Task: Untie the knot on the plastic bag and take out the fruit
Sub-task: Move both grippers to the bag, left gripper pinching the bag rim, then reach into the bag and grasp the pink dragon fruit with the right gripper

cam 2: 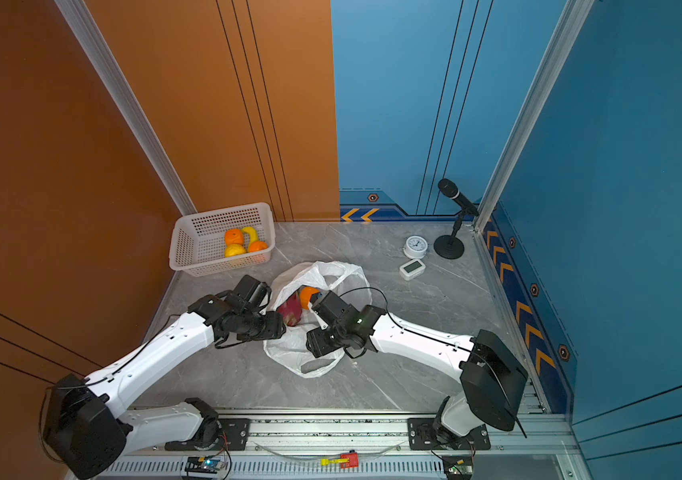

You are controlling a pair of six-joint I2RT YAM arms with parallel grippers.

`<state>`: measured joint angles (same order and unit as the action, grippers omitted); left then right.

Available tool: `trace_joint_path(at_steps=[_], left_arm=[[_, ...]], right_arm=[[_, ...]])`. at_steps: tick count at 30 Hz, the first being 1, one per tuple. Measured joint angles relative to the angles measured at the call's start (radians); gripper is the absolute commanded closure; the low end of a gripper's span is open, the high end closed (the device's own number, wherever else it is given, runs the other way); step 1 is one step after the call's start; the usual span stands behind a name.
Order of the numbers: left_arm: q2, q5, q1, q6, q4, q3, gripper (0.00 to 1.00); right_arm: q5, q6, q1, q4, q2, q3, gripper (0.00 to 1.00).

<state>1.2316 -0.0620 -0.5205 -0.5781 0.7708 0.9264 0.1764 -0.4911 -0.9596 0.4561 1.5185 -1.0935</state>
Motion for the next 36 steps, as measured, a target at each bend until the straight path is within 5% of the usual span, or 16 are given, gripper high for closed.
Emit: trace_joint_path(at_steps=[12,36], left_arm=[[0.016,0.016,0.006,-0.026,-0.027,-0.035,0.55],[-0.008,0.056,0.114,-0.128,-0.027,-0.063,0.71]], right_arm=[[-0.061,-0.122,0.096,-0.128,0.130,-0.134,0.31],[-0.047,-0.214,0.066,-0.164,0.540,-0.466,0.00]])
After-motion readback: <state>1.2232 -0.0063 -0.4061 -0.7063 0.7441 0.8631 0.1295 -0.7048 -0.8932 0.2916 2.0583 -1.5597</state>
